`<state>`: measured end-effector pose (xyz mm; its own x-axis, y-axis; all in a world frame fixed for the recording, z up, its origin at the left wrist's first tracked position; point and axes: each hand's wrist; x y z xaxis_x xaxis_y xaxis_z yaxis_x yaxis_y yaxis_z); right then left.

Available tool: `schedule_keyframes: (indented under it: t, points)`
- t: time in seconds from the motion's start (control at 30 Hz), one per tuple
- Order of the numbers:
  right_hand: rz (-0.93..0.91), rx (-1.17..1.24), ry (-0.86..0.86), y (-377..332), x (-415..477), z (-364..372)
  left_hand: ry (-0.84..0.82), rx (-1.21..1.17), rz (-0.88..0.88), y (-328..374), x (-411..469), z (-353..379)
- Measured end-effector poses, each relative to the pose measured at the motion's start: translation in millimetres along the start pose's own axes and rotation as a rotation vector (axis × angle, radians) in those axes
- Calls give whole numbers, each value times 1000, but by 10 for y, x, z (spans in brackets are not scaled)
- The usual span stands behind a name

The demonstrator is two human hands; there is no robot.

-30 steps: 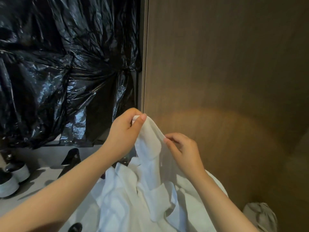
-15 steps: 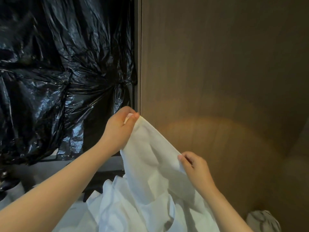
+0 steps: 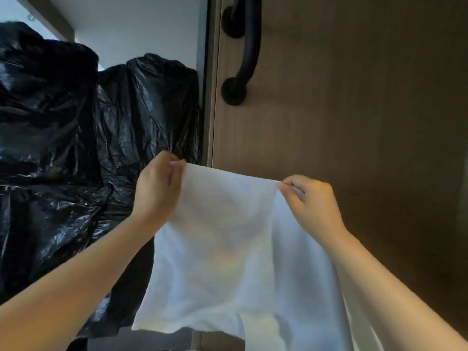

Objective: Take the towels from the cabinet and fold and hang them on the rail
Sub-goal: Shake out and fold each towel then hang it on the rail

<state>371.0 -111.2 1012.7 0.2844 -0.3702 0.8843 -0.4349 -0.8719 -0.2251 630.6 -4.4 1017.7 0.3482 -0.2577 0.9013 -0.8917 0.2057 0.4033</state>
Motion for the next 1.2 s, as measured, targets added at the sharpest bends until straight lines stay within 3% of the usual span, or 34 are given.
schedule_keyframes:
  t: [0.13,0.23,0.6,0.8,0.93,1.2]
  points:
    - [-86,-149,113,-45,131,-103,-26,216,299,84,108,-211]
    - [-83,-249,5,-27,70,-36,-59,208,204,6,78,-227]
    - [35,218,-103,-314,67,76,-189,-81,-12,191,-164,-66]
    - [93,313,-112,-452,39,168,-473,-342,-120,505,-308,-118]
    - [123,328,-122,-455,34,169,-634,-325,-157,489,-372,-126]
    - [91,377,-191,-298,-63,177,-429,-352,-212,290,-246,-86]
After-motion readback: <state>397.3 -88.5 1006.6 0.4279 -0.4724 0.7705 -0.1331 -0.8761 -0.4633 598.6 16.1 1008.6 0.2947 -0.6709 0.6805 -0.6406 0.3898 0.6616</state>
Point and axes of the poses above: each hand's wrist, its own x-axis towards the middle knuckle, its own z-axis out of the palm, y = z × x, and after that the axes turned 1 degree about -y, right-handed
